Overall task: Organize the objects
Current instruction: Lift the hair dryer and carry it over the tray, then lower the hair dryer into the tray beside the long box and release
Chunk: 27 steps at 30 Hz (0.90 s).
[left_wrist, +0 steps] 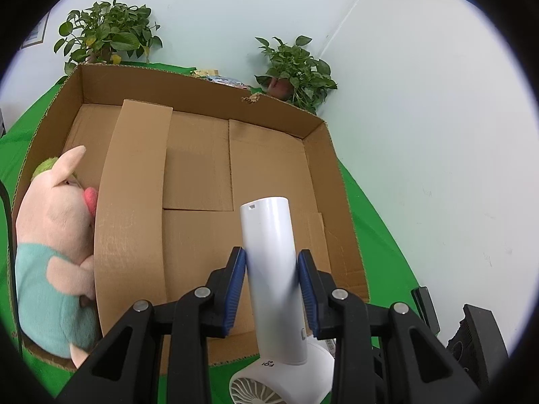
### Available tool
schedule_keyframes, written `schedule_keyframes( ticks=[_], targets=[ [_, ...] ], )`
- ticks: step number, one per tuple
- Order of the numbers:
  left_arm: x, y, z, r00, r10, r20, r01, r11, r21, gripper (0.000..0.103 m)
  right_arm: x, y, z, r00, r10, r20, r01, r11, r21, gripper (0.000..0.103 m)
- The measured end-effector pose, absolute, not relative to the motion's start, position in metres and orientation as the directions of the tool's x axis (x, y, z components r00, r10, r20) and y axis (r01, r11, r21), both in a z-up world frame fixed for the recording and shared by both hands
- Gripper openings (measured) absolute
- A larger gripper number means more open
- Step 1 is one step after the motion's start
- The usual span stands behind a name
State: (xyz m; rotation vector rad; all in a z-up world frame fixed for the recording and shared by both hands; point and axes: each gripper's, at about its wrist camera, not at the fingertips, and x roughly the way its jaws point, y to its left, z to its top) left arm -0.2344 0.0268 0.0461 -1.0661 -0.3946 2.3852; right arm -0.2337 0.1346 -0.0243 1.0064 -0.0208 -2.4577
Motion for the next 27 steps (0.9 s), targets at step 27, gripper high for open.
schedule_keyframes(
  ticks=[27],
  targets=[
    [-0.305,0.043,0.0,-0.512,0.307,-0.803,-0.148,-0.952,-0.269,0.032,-0.382,0.15,-0.105,-0.399,-0.582,-0.708,0.389,-0.807,0.445,0.057]
  ],
)
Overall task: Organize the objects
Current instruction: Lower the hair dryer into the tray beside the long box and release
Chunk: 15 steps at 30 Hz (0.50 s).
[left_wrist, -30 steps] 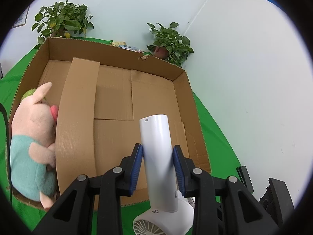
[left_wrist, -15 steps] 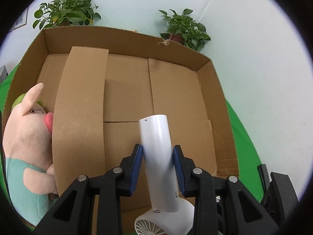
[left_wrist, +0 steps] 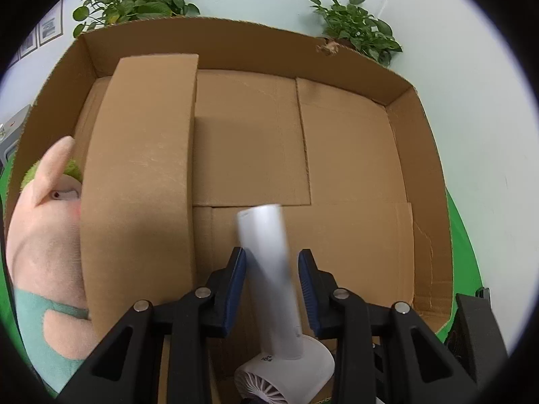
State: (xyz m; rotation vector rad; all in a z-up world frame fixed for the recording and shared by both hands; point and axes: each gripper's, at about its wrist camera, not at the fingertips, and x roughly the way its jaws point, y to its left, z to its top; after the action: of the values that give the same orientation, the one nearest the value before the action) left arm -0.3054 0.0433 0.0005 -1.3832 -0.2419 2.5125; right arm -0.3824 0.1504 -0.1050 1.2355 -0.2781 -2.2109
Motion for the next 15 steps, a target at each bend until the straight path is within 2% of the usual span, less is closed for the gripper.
schedule_keyframes(
  ticks=[5,9,13,14,15],
  targets=[
    [-0.293,0.036,0.024,-0.544,0.319,-0.776,-0.18,-0.948,-0.264,0.032,-0.396,0.148,-0.12,-0.366,-0.57,-0.736,0.371,-0.814,0.446,0.059],
    [-0.275,0.031,0.044,-0.581,0.33,-0.744,-0.219,-0.944,-0.247,0.032,-0.403,0.148,-0.117,-0.373,-0.602,-0.706,0.371,-0.794,0.482,0.076],
    [-0.264,0.011,0.049,-0.626,0.291,-0.723,-0.198,-0.957,-0.214,0.032,-0.408,0.158,-0.113,-0.399,-0.597,-0.696,0.377,-0.799,0.469,0.076],
    [-0.262,0.004,0.047,-0.633,0.276,-0.723,-0.184,-0.961,-0.206,0.032,-0.41,0.159,-0.113,-0.403,-0.588,-0.702,0.374,-0.805,0.46,0.074],
    [-0.261,-0.003,0.044,-0.636,0.259,-0.727,-0.166,-0.966,-0.199,0.032,-0.412,0.161,-0.113,-0.407,-0.579,-0.706,0.367,-0.812,0.454,0.064]
  ],
)
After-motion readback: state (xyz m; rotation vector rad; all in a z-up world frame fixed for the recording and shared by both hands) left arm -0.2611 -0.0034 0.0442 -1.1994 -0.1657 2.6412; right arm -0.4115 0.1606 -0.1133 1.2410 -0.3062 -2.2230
